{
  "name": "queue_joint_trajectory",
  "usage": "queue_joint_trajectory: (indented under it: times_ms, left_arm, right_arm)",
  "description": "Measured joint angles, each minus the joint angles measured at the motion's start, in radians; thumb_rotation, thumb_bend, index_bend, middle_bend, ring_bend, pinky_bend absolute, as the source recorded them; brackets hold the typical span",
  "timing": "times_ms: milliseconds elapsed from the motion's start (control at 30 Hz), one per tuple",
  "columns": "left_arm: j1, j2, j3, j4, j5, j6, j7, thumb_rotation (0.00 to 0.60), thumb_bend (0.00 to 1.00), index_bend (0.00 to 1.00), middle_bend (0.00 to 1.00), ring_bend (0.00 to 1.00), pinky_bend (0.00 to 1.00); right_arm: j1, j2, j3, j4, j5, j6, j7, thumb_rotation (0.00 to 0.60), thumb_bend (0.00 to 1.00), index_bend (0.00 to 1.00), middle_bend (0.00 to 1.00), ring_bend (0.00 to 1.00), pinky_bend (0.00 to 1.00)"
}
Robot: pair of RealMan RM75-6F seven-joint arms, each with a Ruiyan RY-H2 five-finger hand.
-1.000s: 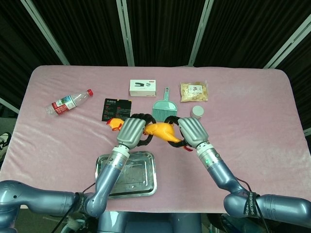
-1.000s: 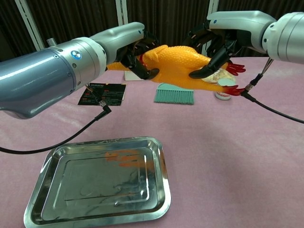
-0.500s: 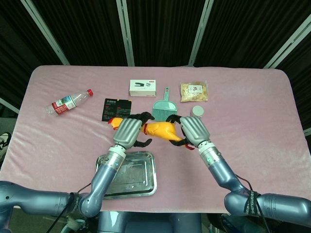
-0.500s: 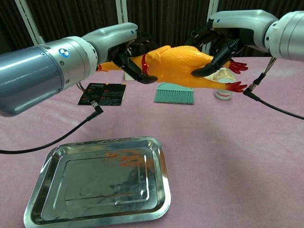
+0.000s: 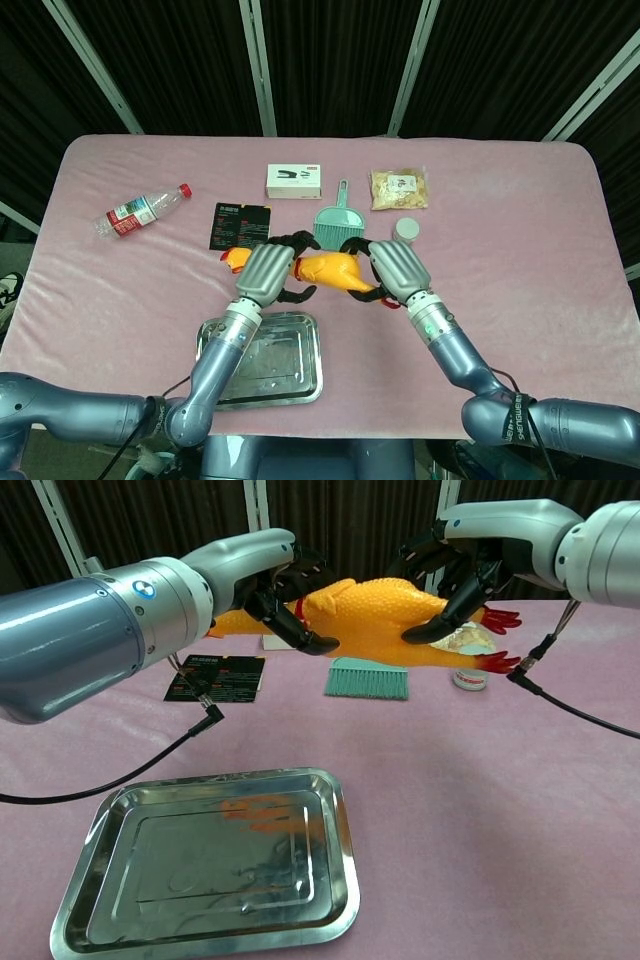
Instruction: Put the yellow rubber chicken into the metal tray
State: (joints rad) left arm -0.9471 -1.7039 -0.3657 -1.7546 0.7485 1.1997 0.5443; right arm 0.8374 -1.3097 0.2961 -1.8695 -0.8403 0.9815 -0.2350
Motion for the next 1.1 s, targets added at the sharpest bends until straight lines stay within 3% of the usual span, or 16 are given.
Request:
queue_joint_trajectory:
  times_ms: [167, 300, 567, 667, 833, 900, 1100]
  left_arm:
    - [-0.006, -0.007, -0.004, 0.001, -0.010, -0.005, -0.001, 0.559, 0.43, 0.37, 0.21, 0.22, 0.24]
    - [-0.009, -0.014, -0.009, 0.000, -0.007, -0.002, -0.006, 0.599, 0.55, 0.48, 0.25, 0.24, 0.24]
    - [-0.006, -0.030, -0.012, 0.006, 0.018, 0.027, -0.019, 0.600, 0.61, 0.58, 0.29, 0.25, 0.24]
    - [-0.005, -0.033, -0.011, 0.006, 0.022, 0.031, -0.021, 0.600, 0.55, 0.52, 0.27, 0.25, 0.24]
    - [-0.001, -0.028, -0.005, -0.002, 0.028, 0.030, -0.022, 0.589, 0.37, 0.25, 0.16, 0.24, 0.24]
    - [0.001, -0.020, -0.003, -0.010, 0.022, 0.023, -0.022, 0.560, 0.31, 0.20, 0.14, 0.24, 0.24]
    - [0.012, 0.001, -0.004, -0.031, 0.017, 0.022, -0.027, 0.520, 0.19, 0.18, 0.11, 0.22, 0.24]
  right_arm:
    - [-0.003, 0.003, -0.002, -0.013, -0.003, -0.001, 0.008, 0.600, 0.46, 1.00, 0.78, 0.72, 0.77]
    - [-0.002, 0.004, -0.004, -0.019, -0.011, 0.000, 0.009, 0.600, 0.46, 1.00, 0.78, 0.72, 0.77]
    - [-0.005, 0.008, -0.006, -0.026, -0.016, 0.003, 0.018, 0.600, 0.46, 1.00, 0.78, 0.72, 0.77]
    - [-0.007, 0.009, -0.009, -0.027, -0.019, 0.004, 0.020, 0.600, 0.46, 1.00, 0.78, 0.72, 0.77]
    - [-0.008, 0.011, -0.010, -0.025, -0.019, 0.005, 0.026, 0.600, 0.46, 1.00, 0.78, 0.72, 0.77]
    - [-0.009, 0.013, -0.009, -0.022, -0.017, 0.005, 0.029, 0.600, 0.47, 1.00, 0.78, 0.72, 0.77]
    - [-0.011, 0.018, -0.001, -0.009, -0.005, 0.004, 0.045, 0.600, 0.47, 1.00, 0.78, 0.72, 0.77]
